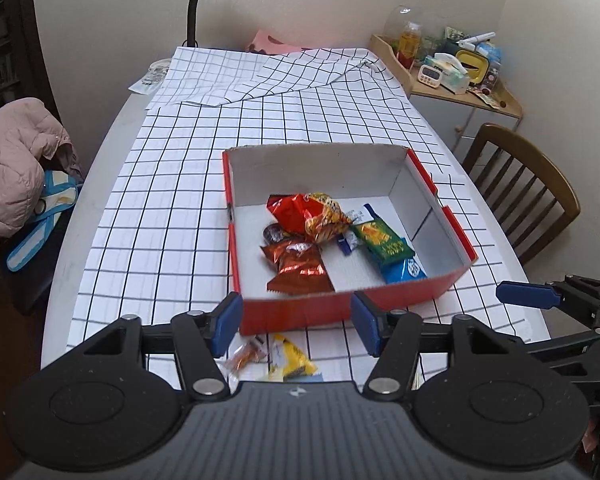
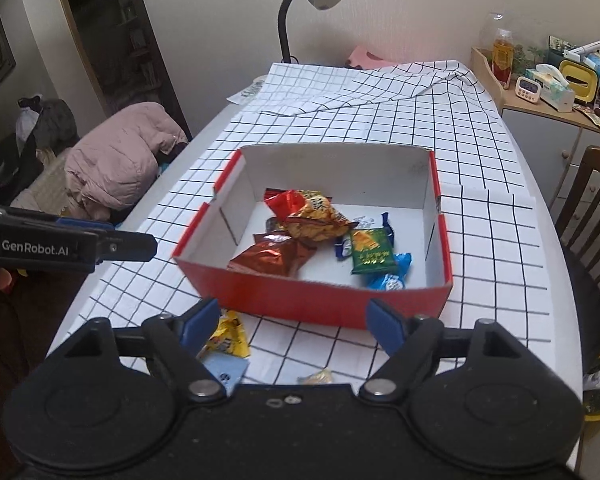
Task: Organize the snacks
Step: 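Withdraw both tools from the box back to the snacks on the table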
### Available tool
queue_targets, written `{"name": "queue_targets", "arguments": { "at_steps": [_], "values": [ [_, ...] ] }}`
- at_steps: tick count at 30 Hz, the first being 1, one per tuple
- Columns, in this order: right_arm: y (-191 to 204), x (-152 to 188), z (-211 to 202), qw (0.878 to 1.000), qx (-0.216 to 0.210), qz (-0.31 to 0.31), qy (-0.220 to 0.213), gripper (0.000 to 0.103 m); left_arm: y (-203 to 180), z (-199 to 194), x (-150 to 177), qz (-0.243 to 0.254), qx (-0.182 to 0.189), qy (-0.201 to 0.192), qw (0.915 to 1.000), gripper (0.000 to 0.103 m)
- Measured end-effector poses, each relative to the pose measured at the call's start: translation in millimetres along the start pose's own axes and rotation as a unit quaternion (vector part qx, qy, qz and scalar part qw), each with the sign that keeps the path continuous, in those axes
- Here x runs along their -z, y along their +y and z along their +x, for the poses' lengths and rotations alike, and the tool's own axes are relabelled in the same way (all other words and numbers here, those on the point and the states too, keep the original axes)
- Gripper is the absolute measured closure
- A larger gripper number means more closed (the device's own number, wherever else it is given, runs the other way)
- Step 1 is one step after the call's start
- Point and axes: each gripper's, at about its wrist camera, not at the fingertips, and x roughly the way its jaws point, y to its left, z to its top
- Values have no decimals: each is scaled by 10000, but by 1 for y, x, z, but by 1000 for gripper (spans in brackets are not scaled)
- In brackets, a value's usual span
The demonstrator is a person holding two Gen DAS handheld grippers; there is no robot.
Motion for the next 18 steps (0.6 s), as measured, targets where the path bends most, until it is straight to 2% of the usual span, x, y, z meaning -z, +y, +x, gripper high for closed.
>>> {"name": "queue_targets", "arguments": {
  "at_steps": [5, 7, 9, 15, 18],
  "values": [
    [12, 17, -9, 9999, -4, 66, -112, 19, 9, -12, 21, 24, -19, -103, 9999, 38],
    [16, 24, -11, 9998, 5, 89, -178, 10, 12, -15, 29, 19, -28, -142, 9999, 37],
    [20, 32, -13, 9996, 31, 137, -249, 9, 16, -17, 37, -12, -11, -162, 9999, 28],
    [28, 50, -13, 9994, 61, 131, -311, 7, 25, -15, 58, -131, 43, -108, 9998, 27],
    [31, 59, -13, 9992, 96, 133, -355, 3, 31, -9, 67, -286, 43, -16, 9996, 19]
  ]
}}
